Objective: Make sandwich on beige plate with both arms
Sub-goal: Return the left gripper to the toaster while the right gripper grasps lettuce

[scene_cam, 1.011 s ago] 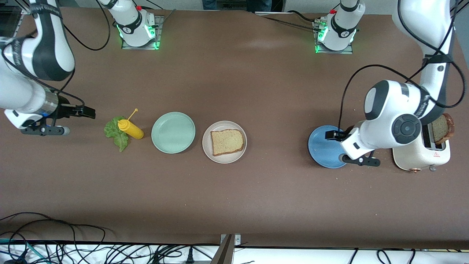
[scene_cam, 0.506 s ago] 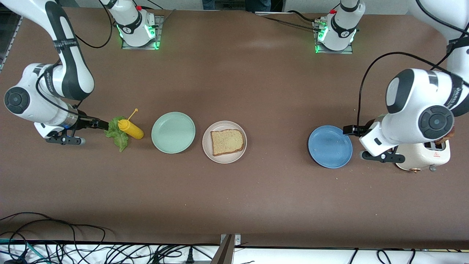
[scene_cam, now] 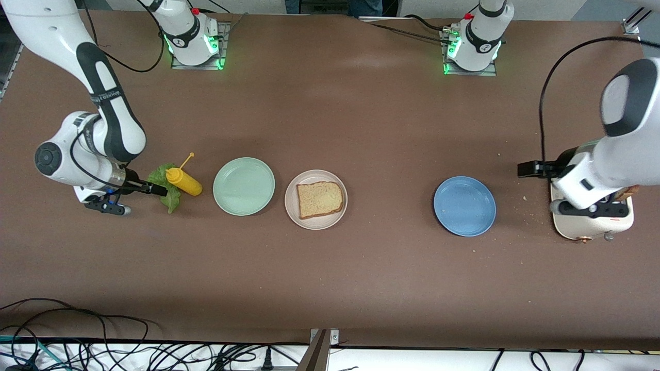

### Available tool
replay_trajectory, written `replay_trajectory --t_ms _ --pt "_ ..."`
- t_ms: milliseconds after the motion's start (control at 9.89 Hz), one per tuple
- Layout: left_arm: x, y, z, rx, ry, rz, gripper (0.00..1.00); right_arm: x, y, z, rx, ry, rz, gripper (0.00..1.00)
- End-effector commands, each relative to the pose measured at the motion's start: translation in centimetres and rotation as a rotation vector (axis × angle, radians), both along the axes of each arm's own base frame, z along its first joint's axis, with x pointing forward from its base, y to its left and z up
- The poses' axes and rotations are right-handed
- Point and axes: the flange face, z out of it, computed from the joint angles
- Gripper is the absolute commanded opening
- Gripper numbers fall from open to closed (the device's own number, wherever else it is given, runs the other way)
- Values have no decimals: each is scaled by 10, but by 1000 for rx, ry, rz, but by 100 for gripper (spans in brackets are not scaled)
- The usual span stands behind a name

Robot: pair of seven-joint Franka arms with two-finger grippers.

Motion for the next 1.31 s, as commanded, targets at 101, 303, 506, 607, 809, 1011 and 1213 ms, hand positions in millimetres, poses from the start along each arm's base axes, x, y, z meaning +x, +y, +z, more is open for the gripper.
replay_trajectory --t_ms 101,303,506,607,809,1011,1213 --pt "-16 1 33 31 -12 29 100 -1 4 -16 16 16 -3 35" --pt "-18 0 36 31 -13 36 100 -1 5 -16 17 21 3 5" --pt "-26 -1 45 31 -24 34 100 4 7 -8 14 5 12 0" --pt "-30 -3 48 32 -27 31 100 6 8 -2 16 11 18 0" --pt "-32 -5 46 29 -42 27 100 17 6 17 28 42 31 0" --pt "-40 -7 38 31 -73 27 100 26 4 38 39 61 44 0" --pt "-53 -8 34 35 -100 42 100 41 -4 79 38 83 55 0"
